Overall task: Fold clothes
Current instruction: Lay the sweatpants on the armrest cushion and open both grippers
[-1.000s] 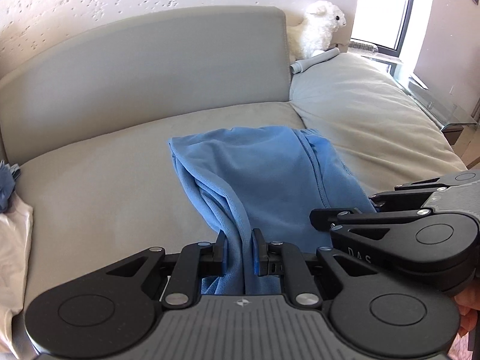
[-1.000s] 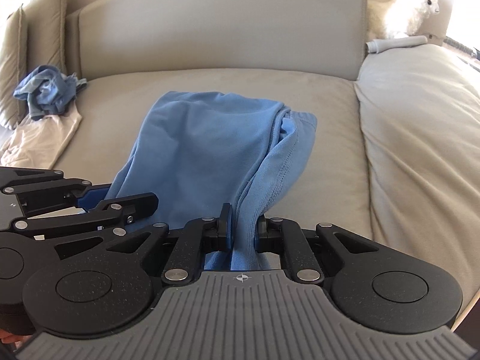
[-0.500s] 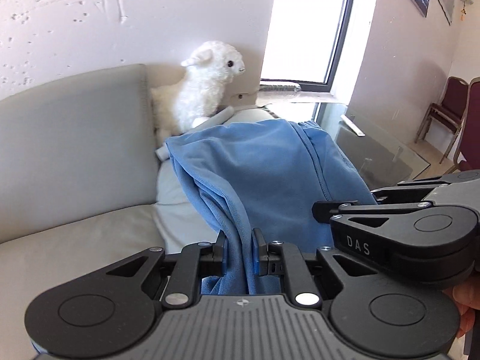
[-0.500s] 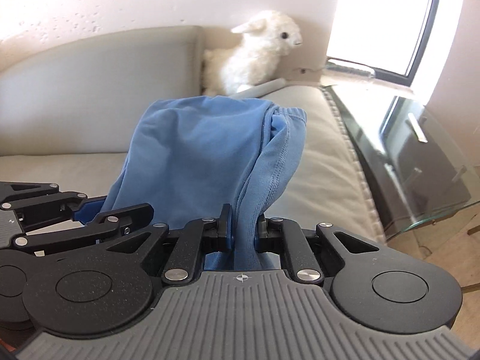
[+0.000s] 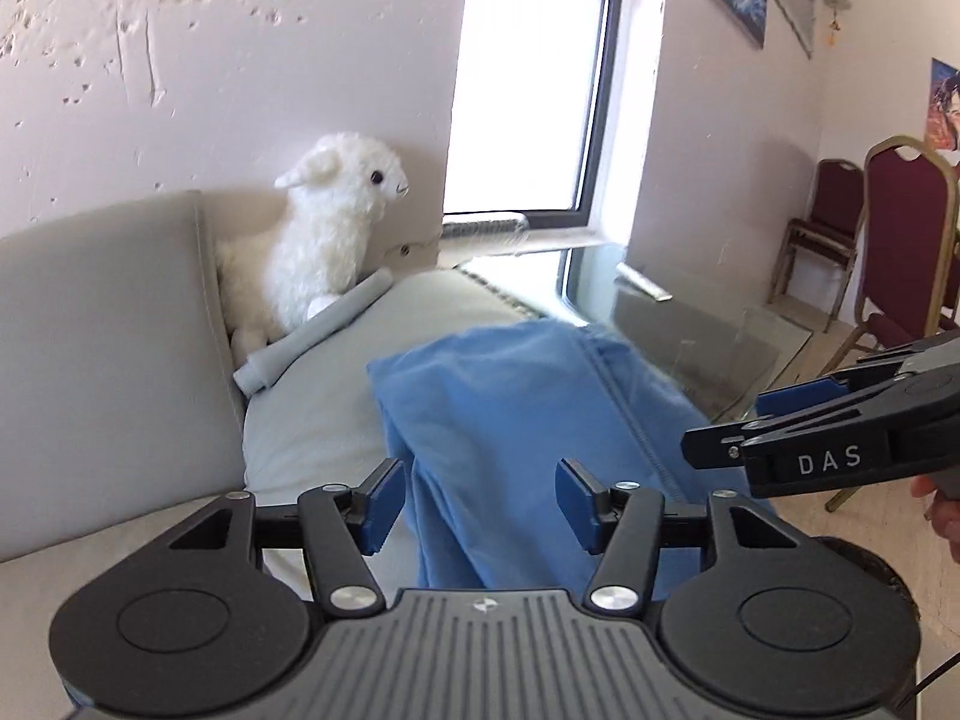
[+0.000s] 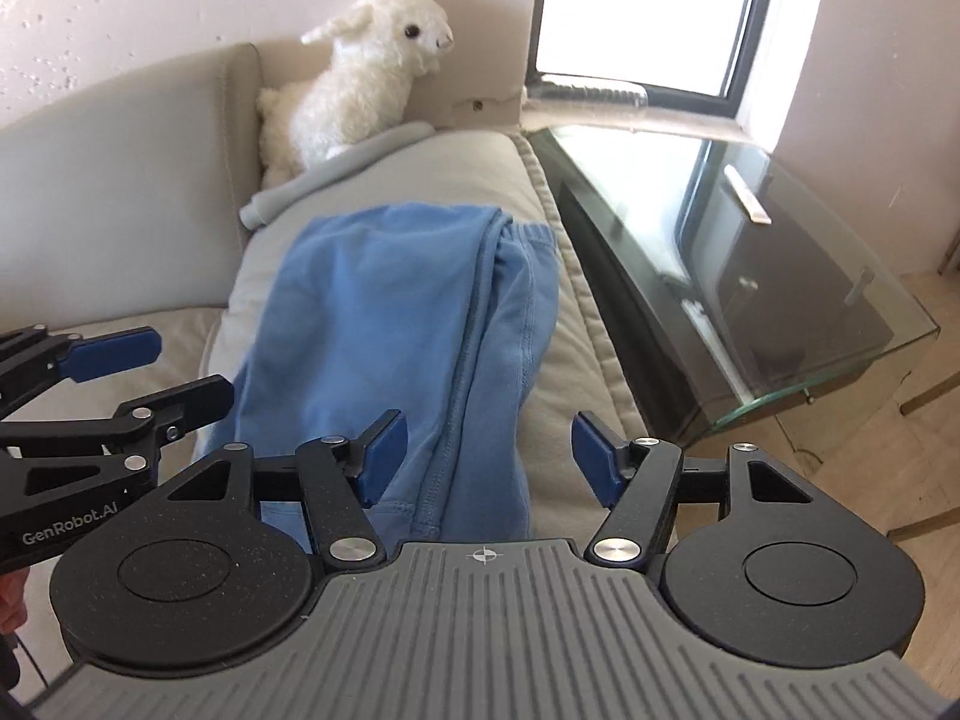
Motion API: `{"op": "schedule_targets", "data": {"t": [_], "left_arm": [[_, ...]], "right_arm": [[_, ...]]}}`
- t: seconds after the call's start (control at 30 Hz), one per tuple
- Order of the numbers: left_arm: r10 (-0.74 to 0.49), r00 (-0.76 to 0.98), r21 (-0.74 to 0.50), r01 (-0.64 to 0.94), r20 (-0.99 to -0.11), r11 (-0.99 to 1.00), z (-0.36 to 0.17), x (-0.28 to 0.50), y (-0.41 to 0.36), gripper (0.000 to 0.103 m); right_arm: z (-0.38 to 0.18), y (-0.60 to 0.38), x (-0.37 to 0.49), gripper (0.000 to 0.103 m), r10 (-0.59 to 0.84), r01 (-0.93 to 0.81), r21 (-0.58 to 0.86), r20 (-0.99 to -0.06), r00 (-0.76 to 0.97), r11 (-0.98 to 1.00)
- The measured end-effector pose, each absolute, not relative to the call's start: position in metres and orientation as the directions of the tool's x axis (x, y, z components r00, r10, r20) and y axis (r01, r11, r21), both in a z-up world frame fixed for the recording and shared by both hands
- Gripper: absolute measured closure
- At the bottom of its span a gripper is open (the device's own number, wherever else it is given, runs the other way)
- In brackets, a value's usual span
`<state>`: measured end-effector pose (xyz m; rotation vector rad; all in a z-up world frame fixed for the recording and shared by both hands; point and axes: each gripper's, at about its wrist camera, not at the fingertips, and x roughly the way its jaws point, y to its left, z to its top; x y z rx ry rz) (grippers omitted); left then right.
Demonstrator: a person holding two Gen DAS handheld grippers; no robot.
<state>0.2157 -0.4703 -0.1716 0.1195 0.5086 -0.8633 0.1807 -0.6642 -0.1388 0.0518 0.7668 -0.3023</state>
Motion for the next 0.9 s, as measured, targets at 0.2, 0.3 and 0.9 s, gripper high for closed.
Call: {"op": "schedule_targets", "data": {"t": [0.2,0.3,0.9], "left_arm": [[-0.588,0.514,-0.06,0.718,-0.624,0.693,-0.203,0.214,-0.5,0.098],[-0.52,0.501,-0.049,0.686,-0.692,0.726,-0.222,0.226,-0.517,0.098],[-0.421,0.452,-0.046,0.636,-0.786,0.77,-0.165,0.217,-0.5,0.066]], "right_arm": [[-0.147,-0.645,0.183,0.099,-0.173,0.166,-0.084,-0.745,0.645,0.982],[-0.159,-0.643,0.18,0.099,-0.216,0.18,-0.135,-0.783,0.583,0.974],[-0.115,-0.649,0.158,0.075,-0.177,0.32,0.023,-0.795,0.581,0.947]]}}
